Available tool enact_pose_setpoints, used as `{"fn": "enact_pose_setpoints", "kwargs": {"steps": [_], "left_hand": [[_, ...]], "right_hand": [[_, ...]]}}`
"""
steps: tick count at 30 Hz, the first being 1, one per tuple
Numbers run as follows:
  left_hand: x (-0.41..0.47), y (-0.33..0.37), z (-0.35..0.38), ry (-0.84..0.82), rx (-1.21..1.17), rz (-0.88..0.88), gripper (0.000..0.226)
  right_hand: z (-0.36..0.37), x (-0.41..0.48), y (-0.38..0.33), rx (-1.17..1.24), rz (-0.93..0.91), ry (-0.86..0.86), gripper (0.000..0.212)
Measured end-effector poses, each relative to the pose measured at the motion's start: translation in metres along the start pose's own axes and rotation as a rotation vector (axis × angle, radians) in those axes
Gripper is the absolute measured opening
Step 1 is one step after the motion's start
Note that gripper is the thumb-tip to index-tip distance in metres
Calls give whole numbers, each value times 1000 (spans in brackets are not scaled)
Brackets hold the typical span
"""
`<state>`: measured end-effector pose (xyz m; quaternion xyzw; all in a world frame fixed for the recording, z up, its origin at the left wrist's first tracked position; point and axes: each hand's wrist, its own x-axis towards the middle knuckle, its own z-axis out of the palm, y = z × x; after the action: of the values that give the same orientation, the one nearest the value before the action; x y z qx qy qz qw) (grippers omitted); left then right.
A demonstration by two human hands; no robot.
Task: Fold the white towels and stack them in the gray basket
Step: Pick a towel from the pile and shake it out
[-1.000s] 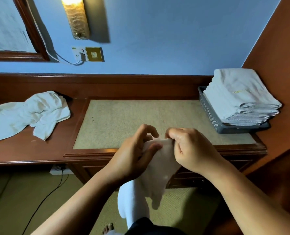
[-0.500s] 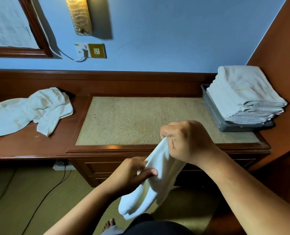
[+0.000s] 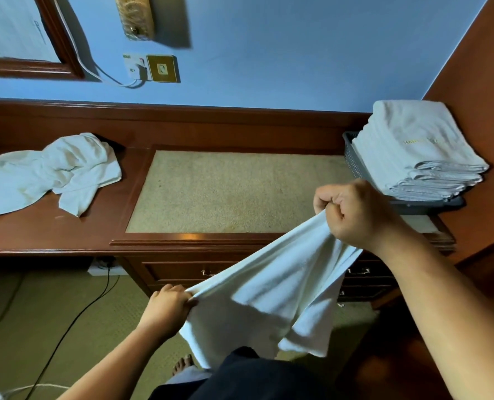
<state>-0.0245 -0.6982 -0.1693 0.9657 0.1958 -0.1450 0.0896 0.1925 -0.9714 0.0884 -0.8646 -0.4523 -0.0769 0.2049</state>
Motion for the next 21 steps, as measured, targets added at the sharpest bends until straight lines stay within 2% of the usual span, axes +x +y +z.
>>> {"fn": "enact_pose_setpoints", "kwargs": {"steps": [2, 4, 7, 11, 14, 17, 18, 19, 21], "left_hand": [[2, -9, 1, 98, -111, -10, 46], [2, -16, -1, 259, -255, -3, 52], [-1, -11, -12, 467, -426, 42, 42], [0, 24, -40, 583, -641, 126, 43], [-1, 50, -65, 614, -751, 285, 44], [-9, 73, -97, 546, -729, 450, 41], [-13, 80, -107, 513, -707, 504, 39], [-17, 84, -116, 484, -686, 557, 37], [-24, 89, -130, 452, -652, 645, 34]], "right_hand": [[1, -5, 1, -1, 38, -88, 27], [4, -8, 3, -93, 75, -250, 40], [13, -11, 4, -243, 111, -420, 37], [31, -12, -2, -283, 109, -452, 32], [47, -15, -19, -258, 71, -485, 53], [71, -19, -38, -206, 2, -497, 88], [78, -19, -44, -192, -12, -509, 94], [86, -19, -48, -173, -15, -529, 93], [94, -18, -52, -115, -28, -555, 69]]}}
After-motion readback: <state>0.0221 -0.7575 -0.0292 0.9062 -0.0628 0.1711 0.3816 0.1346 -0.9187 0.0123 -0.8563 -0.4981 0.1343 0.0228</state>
